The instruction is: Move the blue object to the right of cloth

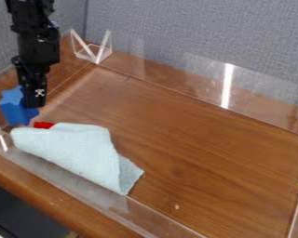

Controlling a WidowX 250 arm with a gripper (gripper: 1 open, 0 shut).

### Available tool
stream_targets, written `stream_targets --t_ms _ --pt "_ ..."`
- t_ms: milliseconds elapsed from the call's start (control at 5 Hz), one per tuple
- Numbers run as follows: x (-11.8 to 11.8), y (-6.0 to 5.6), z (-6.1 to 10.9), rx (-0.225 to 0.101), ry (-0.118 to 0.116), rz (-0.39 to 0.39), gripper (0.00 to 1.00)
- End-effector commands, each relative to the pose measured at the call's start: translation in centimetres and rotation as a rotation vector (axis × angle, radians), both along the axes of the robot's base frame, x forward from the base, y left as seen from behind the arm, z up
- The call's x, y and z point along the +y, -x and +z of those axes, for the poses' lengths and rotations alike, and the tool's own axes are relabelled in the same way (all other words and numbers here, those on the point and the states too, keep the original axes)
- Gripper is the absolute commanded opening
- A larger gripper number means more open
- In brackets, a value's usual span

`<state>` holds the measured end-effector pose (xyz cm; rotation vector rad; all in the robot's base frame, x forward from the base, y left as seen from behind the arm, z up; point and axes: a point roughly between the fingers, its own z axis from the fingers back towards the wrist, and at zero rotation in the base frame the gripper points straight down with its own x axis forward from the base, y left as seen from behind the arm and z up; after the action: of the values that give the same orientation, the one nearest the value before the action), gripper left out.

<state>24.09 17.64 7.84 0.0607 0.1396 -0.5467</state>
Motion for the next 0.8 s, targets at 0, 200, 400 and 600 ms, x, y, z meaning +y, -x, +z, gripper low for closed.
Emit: stream_targets --t_ms 0,200,400,600 --pt "1.1 -0.41 1.97 -0.064 -0.044 0.02 0.0" --pt "1.14 -0.41 2.0 -0.064 -0.044 0.021 0.0" --pt "1.09 -0.39 2.07 -0.065 -0.044 0.022 0.0" --pt "1.07 -0.36 2.14 -0.066 -0.043 0.023 0.0"
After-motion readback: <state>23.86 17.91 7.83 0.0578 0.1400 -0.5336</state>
